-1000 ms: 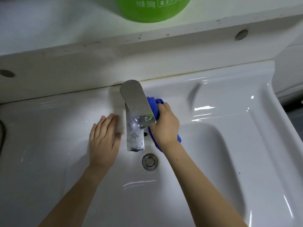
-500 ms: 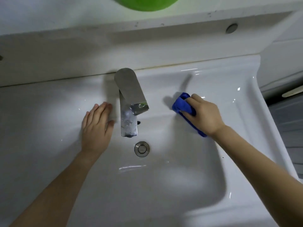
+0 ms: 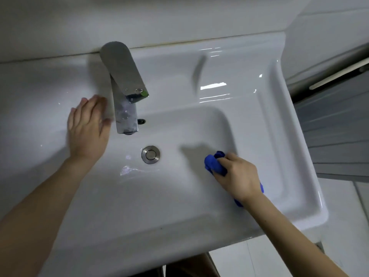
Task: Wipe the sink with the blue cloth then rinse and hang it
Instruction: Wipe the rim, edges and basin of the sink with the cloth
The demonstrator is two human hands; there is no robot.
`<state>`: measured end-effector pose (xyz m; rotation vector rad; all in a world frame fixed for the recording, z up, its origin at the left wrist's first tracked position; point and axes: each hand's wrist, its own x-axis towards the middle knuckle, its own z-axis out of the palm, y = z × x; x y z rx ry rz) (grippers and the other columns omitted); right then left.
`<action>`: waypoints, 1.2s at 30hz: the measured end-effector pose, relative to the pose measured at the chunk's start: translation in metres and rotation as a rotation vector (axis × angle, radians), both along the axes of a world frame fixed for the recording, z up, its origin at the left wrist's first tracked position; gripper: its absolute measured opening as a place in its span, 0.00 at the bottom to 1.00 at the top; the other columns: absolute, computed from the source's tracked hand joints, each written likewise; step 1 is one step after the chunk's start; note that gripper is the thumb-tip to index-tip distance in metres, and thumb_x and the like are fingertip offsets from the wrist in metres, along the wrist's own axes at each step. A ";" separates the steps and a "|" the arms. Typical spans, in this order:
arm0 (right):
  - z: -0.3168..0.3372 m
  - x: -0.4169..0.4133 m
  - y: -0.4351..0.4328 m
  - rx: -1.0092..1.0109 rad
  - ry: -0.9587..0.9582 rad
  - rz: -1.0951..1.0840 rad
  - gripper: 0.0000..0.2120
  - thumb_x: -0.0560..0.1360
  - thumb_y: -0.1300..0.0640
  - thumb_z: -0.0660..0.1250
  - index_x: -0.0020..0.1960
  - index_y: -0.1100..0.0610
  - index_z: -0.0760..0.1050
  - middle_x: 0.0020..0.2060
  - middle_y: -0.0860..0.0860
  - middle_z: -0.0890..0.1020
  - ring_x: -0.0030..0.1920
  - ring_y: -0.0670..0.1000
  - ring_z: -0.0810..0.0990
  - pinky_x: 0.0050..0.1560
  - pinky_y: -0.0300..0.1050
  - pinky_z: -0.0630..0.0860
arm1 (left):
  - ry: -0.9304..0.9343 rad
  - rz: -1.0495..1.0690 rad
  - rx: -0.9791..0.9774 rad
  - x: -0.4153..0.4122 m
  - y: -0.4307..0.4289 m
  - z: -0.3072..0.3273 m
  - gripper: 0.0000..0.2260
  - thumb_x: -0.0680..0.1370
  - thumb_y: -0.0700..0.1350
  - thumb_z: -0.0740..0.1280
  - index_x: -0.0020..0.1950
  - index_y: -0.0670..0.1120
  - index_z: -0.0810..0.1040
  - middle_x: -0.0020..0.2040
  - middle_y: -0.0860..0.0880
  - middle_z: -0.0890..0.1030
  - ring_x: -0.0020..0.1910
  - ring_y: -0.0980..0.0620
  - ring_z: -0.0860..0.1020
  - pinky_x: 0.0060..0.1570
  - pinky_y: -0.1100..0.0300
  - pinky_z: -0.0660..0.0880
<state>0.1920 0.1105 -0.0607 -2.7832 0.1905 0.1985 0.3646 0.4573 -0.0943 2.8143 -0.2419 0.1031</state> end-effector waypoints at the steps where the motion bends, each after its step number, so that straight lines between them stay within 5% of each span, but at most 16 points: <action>1: -0.003 -0.003 0.013 0.067 0.024 -0.032 0.12 0.70 0.51 0.75 0.32 0.52 0.76 0.32 0.47 0.76 0.27 0.51 0.73 0.26 0.41 0.66 | 0.009 0.002 -0.001 0.000 0.000 0.001 0.26 0.78 0.51 0.51 0.74 0.45 0.66 0.77 0.45 0.66 0.77 0.41 0.60 0.75 0.45 0.51; 4: -0.004 0.002 0.049 0.522 0.181 -0.259 0.16 0.72 0.45 0.71 0.33 0.53 0.72 0.33 0.49 0.76 0.32 0.48 0.76 0.35 0.48 0.76 | 0.048 -0.001 0.009 0.001 0.003 0.004 0.27 0.77 0.52 0.50 0.75 0.47 0.65 0.78 0.46 0.65 0.78 0.42 0.58 0.76 0.46 0.51; 7: 0.002 0.027 0.068 0.845 0.129 -0.432 0.18 0.70 0.45 0.73 0.34 0.55 0.70 0.32 0.48 0.77 0.32 0.50 0.78 0.35 0.53 0.79 | 0.066 -0.012 0.017 0.003 0.006 0.007 0.26 0.77 0.51 0.52 0.76 0.47 0.66 0.78 0.47 0.65 0.78 0.43 0.58 0.76 0.47 0.51; 14: 0.022 0.139 0.076 0.773 -0.214 -0.447 0.11 0.71 0.44 0.70 0.33 0.40 0.72 0.34 0.41 0.75 0.32 0.39 0.75 0.32 0.31 0.69 | 0.038 -0.006 0.028 0.002 0.005 0.004 0.24 0.79 0.49 0.56 0.76 0.48 0.66 0.78 0.49 0.65 0.78 0.45 0.60 0.76 0.48 0.52; 18: 0.008 0.181 0.080 0.378 -0.253 -0.425 0.09 0.76 0.48 0.63 0.40 0.50 0.72 0.43 0.49 0.75 0.34 0.48 0.73 0.36 0.42 0.66 | 0.012 0.000 0.018 0.001 0.004 0.003 0.24 0.79 0.48 0.58 0.75 0.47 0.67 0.77 0.49 0.67 0.78 0.45 0.61 0.76 0.48 0.54; 21: -0.004 0.187 0.096 0.269 -0.276 -0.396 0.11 0.79 0.50 0.62 0.46 0.58 0.75 0.48 0.52 0.76 0.35 0.54 0.73 0.37 0.43 0.66 | -0.006 0.013 0.021 0.000 0.002 0.002 0.23 0.79 0.47 0.59 0.75 0.48 0.68 0.77 0.49 0.67 0.78 0.46 0.61 0.76 0.48 0.53; 30: -0.009 0.143 0.126 0.446 -0.234 -0.100 0.08 0.77 0.46 0.66 0.45 0.50 0.77 0.38 0.44 0.70 0.33 0.49 0.73 0.31 0.39 0.68 | 0.070 -0.020 0.053 0.002 0.005 0.014 0.24 0.79 0.46 0.61 0.76 0.48 0.66 0.77 0.49 0.67 0.77 0.45 0.62 0.76 0.48 0.56; 34: -0.012 0.098 0.120 0.542 0.130 -0.068 0.12 0.75 0.47 0.68 0.35 0.50 0.74 0.36 0.46 0.73 0.32 0.47 0.74 0.35 0.39 0.69 | 0.305 -0.100 0.045 0.015 0.010 0.043 0.24 0.80 0.42 0.61 0.77 0.46 0.65 0.79 0.48 0.62 0.77 0.46 0.60 0.74 0.57 0.54; 36: -0.002 0.075 0.113 0.711 0.226 -0.197 0.13 0.74 0.48 0.71 0.33 0.51 0.73 0.35 0.49 0.77 0.32 0.48 0.76 0.35 0.41 0.74 | 0.450 -0.058 -0.068 0.020 0.009 0.070 0.20 0.80 0.40 0.61 0.72 0.44 0.71 0.75 0.46 0.68 0.72 0.45 0.68 0.68 0.59 0.63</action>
